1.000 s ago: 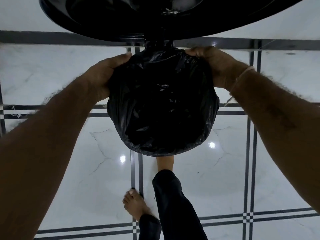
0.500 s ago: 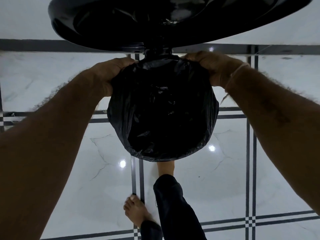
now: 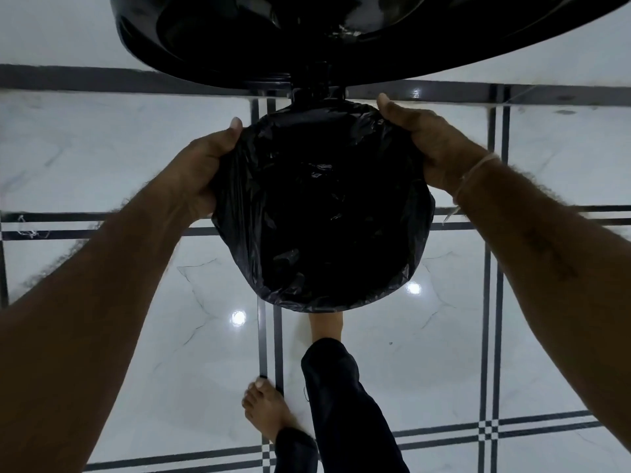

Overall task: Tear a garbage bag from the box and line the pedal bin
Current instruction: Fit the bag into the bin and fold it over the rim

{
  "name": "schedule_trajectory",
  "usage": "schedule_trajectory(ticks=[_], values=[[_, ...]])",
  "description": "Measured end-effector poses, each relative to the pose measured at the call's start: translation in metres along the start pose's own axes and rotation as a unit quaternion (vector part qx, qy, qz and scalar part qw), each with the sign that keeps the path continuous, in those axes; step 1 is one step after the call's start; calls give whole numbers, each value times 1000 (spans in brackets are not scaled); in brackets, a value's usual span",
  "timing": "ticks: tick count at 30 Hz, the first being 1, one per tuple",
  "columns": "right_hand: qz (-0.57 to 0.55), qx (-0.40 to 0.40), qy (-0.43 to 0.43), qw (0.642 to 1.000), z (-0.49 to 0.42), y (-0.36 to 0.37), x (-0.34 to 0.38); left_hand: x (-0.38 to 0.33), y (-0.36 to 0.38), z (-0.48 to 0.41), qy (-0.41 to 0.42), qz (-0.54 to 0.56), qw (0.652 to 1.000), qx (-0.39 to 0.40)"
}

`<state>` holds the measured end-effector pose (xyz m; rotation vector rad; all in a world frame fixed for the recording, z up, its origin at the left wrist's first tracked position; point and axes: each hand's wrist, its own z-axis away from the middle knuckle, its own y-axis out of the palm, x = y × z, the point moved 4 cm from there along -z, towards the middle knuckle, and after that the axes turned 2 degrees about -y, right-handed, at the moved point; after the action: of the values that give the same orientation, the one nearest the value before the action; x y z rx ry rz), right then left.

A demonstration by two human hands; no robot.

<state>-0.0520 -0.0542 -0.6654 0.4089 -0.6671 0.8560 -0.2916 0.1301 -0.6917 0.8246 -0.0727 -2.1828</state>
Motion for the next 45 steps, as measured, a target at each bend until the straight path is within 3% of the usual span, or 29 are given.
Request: schedule_trajectory(ticks=[6, 10, 16, 19, 22, 26, 30, 33, 37, 42, 45], values=[[-77, 34, 10, 996, 20, -22, -19, 9, -12, 15, 36, 20, 999, 29], [-141, 4, 63, 988, 24, -22, -35, 27, -17, 24, 29, -2, 998, 51], [-160, 27, 63, 985, 26, -19, -39, 38, -11, 25, 46, 59, 997, -36], [-151, 7, 25, 988, 39, -31, -46, 47, -11, 40, 49, 112, 992, -22], [-152, -1, 37, 988, 51, -41, -68, 63, -18, 47, 50, 84, 995, -13], [-188, -17, 58, 980, 53, -32, -82, 69, -21, 37, 27, 58, 994, -85], [-130, -71, 47, 988, 49, -32, -82, 67, -16, 39, 49, 34, 988, -142], [-71, -105, 28, 992, 59, -37, -78, 62, -11, 55, 77, 9, 989, -128], [-43, -89, 10, 995, 69, -41, -78, 64, -3, 70, 82, -46, 986, -139], [-129, -64, 60, 988, 61, -34, -83, 65, 4, 67, -1, 53, 986, -159], [-125, -99, 57, 985, 63, -33, -82, 63, 7, 65, 8, 72, 977, -201]])
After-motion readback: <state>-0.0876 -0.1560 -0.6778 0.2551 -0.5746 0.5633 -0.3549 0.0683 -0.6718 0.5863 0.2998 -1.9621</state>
